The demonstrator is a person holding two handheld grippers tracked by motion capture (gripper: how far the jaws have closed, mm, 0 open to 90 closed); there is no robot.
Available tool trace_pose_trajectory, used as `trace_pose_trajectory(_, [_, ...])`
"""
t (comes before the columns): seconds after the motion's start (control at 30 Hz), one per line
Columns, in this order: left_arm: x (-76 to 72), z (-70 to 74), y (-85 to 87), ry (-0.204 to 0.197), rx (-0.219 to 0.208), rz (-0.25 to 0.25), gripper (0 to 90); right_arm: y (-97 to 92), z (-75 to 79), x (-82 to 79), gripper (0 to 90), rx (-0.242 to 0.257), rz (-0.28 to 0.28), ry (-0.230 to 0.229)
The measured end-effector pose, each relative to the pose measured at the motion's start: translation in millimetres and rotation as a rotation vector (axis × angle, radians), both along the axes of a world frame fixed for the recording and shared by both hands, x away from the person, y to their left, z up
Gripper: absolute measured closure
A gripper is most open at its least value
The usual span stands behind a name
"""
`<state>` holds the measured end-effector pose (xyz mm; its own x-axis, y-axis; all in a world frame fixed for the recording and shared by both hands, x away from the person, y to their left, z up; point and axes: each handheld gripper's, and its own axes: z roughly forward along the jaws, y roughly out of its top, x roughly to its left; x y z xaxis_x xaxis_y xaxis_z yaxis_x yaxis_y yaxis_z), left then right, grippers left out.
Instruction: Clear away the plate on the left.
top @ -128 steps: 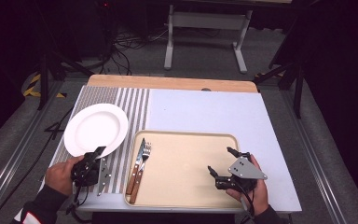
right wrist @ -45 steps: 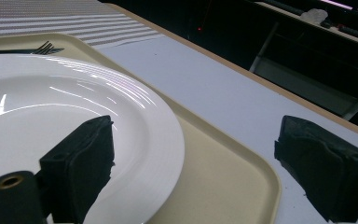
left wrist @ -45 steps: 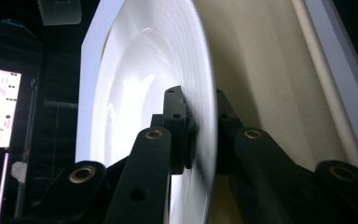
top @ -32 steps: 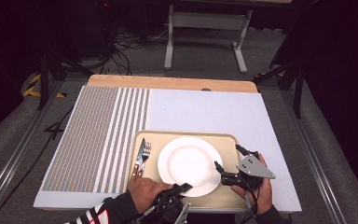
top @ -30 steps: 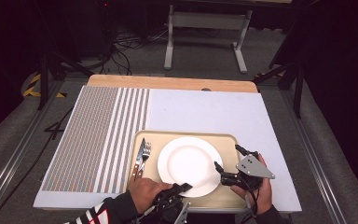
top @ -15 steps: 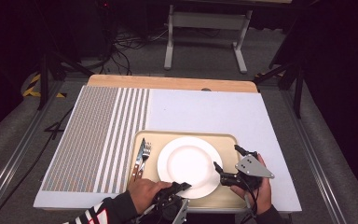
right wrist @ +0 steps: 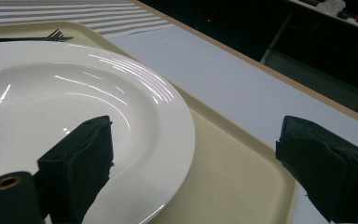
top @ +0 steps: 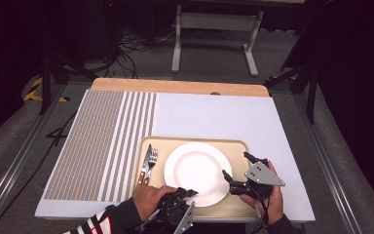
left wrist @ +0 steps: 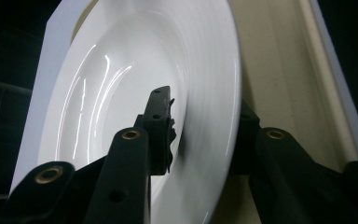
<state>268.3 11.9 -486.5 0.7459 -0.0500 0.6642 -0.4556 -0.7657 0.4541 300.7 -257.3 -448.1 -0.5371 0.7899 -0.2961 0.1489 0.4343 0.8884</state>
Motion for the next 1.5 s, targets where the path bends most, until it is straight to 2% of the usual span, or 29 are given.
trace_pose_trajectory(0.03, [1.3, 0.0, 0.6, 0.015, 0.004, -0.005, 70.8, 0.0, 0.0, 0.0, 11.5, 0.000, 0.000, 0.000])
trace_pose_trajectory(0.1, [2.8, 0.2, 1.5, 0.012, 0.005, 0.005, 71.7, 0.0, -0.1, 0.0, 11.5, -0.002, 0.001, 0.000])
trace_pose_trajectory(0.33, [5.2, 1.6, 3.6, 0.020, -0.013, 0.020, 65.5, 0.2, -0.1, -0.2, 11.5, -0.007, 0.004, 0.000])
trace_pose_trajectory(0.43, [7.5, 2.9, 6.2, 0.067, -0.032, 0.015, 61.1, 0.1, -0.1, -0.1, 11.5, -0.007, 0.004, 0.001])
trace_pose_trajectory(0.53, [8.9, 4.1, 7.6, 0.087, -0.044, 0.002, 57.8, -0.1, 0.1, -0.5, 11.5, -0.007, 0.005, 0.001])
trace_pose_trajectory(0.57, [10.1, 6.1, 10.0, 0.107, -0.069, -0.010, 56.3, -0.2, 0.2, -0.6, 11.5, -0.007, 0.005, 0.000])
trace_pose_trajectory(0.77, [12.4, 7.5, 12.9, 0.158, -0.099, -0.012, 50.2, 0.1, 0.0, -0.7, 11.5, -0.007, 0.009, 0.003])
trace_pose_trajectory(0.87, [13.0, 9.0, 14.1, 0.177, -0.109, -0.030, 44.7, 0.3, 0.1, -0.9, 11.5, -0.007, 0.010, 0.002])
trace_pose_trajectory(1.03, [12.4, 9.1, 14.3, 0.195, -0.115, -0.028, 37.4, 0.5, -0.1, -0.8, 11.5, -0.010, 0.013, 0.003])
trace_pose_trajectory(1.07, [12.1, 8.3, 14.4, 0.226, -0.134, -0.025, 34.6, 0.6, -0.1, -1.0, 11.6, -0.010, 0.013, 0.002])
trace_pose_trajectory(1.13, [12.6, 8.3, 14.4, 0.231, -0.141, -0.025, 27.9, 0.8, -0.1, -1.1, 11.6, -0.010, 0.014, 0.001])
trace_pose_trajectory(1.2, [13.6, 8.5, 15.0, 0.260, -0.153, -0.030, 24.4, 0.9, -0.2, -1.1, 11.6, -0.011, 0.017, 0.002])
trace_pose_trajectory(1.33, [15.3, 8.8, 16.2, 0.278, -0.177, -0.021, 17.9, 0.9, -0.7, -1.0, 11.6, -0.010, 0.020, 0.007])
trace_pose_trajectory(1.43, [16.3, 9.8, 17.2, 0.271, -0.188, -0.019, 14.5, 1.4, -1.6, -0.7, 11.6, -0.012, 0.023, 0.010])
trace_pose_trajectory(1.47, [16.3, 10.2, 18.3, 0.290, -0.191, -0.022, 13.8, 1.5, -1.6, -0.8, 11.6, -0.011, 0.026, 0.010])
trace_pose_trajectory(1.5, [17.0, 10.9, 19.0, 0.287, -0.198, -0.028, 13.2, 1.7, -1.4, -1.4, 11.6, -0.007, 0.034, 0.010])
